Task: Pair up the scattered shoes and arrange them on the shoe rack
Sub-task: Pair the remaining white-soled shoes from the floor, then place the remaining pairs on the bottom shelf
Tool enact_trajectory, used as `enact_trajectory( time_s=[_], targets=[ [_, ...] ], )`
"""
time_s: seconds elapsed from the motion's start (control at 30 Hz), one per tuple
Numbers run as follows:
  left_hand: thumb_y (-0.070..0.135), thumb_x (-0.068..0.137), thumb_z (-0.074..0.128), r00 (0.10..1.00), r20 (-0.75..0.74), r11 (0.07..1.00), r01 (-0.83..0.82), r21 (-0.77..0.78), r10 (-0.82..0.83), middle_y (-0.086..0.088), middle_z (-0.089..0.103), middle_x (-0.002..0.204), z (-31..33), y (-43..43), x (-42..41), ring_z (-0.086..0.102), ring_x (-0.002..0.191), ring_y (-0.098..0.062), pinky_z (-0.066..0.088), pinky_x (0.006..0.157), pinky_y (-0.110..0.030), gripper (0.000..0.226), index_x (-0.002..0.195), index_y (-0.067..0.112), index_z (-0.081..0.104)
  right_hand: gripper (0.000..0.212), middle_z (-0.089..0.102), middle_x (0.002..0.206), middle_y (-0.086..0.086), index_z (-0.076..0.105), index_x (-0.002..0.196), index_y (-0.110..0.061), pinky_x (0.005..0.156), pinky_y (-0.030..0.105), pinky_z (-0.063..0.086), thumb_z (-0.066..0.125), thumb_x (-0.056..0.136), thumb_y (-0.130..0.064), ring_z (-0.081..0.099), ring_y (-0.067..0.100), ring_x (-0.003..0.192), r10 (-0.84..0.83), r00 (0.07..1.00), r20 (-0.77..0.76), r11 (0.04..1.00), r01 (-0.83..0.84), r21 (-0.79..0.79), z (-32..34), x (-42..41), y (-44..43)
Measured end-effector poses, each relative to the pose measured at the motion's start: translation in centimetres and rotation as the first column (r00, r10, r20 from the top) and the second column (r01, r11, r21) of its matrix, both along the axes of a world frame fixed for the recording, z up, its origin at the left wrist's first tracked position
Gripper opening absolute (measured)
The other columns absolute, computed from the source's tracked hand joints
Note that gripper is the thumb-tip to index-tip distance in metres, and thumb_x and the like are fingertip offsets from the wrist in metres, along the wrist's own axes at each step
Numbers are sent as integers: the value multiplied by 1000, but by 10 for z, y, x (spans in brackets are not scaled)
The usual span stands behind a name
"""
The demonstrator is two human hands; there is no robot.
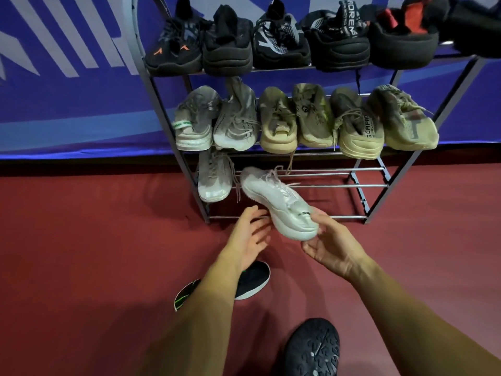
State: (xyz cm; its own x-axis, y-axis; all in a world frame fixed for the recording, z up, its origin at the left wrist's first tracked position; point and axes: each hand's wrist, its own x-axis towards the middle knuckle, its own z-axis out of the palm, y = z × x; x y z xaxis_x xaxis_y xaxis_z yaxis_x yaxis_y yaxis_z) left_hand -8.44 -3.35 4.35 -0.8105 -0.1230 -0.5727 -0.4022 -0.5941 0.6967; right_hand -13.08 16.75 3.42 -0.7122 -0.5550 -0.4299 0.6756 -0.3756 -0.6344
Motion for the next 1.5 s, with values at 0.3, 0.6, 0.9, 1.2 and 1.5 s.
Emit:
enact_trajectory(
  time_s=[0.3,0.6,0.9,1.2,1.5],
  targets=[
    [54,71,82,985,-126,993,113,-16,-114,1,70,105,-12,-17,-7,62,81,-10,42,71,-26,63,124,23,68,50,70,118,3,59,134,-28,76,27,54,74,87,-21,64,18,93,-105,992,-72,994,105,2,8,-17,-70],
    [26,83,75,996,-84,992,-25,-120,14,7,71,86,-9,-38,-39,56,74,-7,39,64,-23,23,105,22,69,42,71,108,0,61,127,-21,79,27,52,74,87,-22,67,13,87,-127,991,-37,992,128,1,0,-42,-117],
    [21,79,78,991,23,990,-131,-45,132,4,70,81,-18,-55,-55,60,81,-11,41,64,-24,22,100,15,73,62,73,103,-1,48,140,-20,83,28,49,76,85,-16,65,11,90,-181,983,27,983,180,42,-9,-63,-144],
    [21,78,81,976,67,978,-206,-37,208,1,67,97,-21,-63,-62,60,92,-12,42,73,-26,19,95,16,74,65,74,113,5,45,141,-16,75,23,50,78,85,-15,66,13,92,-232,973,15,968,229,102,-16,-72,-157],
    [28,78,82,975,91,978,-199,-63,204,0,71,108,-24,-59,-63,63,108,-13,45,77,-26,25,101,20,75,59,75,105,2,50,133,-14,78,25,53,81,83,-23,71,9,87,-278,960,-45,935,281,218,-18,-69,-160]
  ],
)
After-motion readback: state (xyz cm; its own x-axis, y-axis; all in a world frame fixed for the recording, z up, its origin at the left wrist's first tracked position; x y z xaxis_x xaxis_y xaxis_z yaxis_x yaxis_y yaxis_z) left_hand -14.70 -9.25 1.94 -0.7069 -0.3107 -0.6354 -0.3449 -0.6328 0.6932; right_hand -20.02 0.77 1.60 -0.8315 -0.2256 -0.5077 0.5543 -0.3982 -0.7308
